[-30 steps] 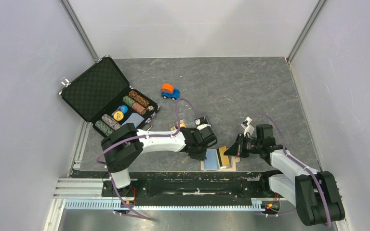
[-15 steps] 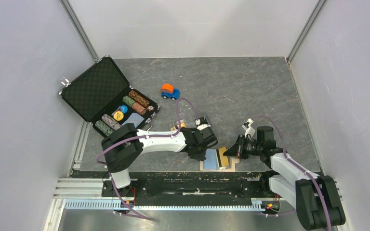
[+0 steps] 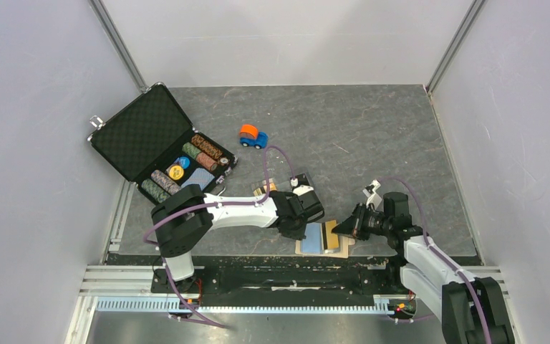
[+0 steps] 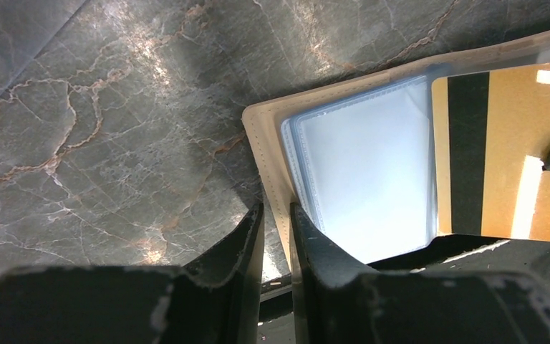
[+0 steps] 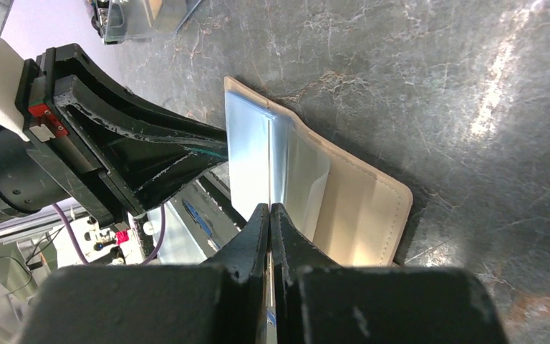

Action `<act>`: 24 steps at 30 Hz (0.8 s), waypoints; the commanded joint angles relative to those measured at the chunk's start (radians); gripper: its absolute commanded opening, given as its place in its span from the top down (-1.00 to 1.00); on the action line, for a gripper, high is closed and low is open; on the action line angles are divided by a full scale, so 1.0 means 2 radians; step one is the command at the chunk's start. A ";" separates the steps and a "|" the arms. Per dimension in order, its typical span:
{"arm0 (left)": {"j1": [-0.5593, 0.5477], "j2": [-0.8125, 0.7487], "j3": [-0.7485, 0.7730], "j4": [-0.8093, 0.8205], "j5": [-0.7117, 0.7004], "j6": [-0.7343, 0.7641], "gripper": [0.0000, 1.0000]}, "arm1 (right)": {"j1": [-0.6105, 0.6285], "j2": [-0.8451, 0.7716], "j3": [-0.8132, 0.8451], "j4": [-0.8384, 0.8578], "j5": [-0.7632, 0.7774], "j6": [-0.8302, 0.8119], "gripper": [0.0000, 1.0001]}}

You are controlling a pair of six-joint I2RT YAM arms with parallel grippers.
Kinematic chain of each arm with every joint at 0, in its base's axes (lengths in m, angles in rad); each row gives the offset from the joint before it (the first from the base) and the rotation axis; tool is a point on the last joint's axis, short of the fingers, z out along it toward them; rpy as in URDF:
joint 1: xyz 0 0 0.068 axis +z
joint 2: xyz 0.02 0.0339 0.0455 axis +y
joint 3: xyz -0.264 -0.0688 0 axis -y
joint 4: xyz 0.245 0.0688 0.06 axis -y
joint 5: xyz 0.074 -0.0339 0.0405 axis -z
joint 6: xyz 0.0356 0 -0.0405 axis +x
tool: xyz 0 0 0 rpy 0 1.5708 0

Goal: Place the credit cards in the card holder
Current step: Insert the credit card into the card holder.

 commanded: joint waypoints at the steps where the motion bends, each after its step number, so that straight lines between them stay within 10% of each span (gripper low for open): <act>1: -0.005 0.021 -0.008 -0.049 -0.027 0.010 0.51 | 0.002 -0.010 -0.009 0.006 0.015 0.016 1.00; 24: -0.011 0.032 -0.001 -0.048 -0.022 0.007 0.58 | 0.002 -0.007 -0.080 0.097 0.018 0.060 1.00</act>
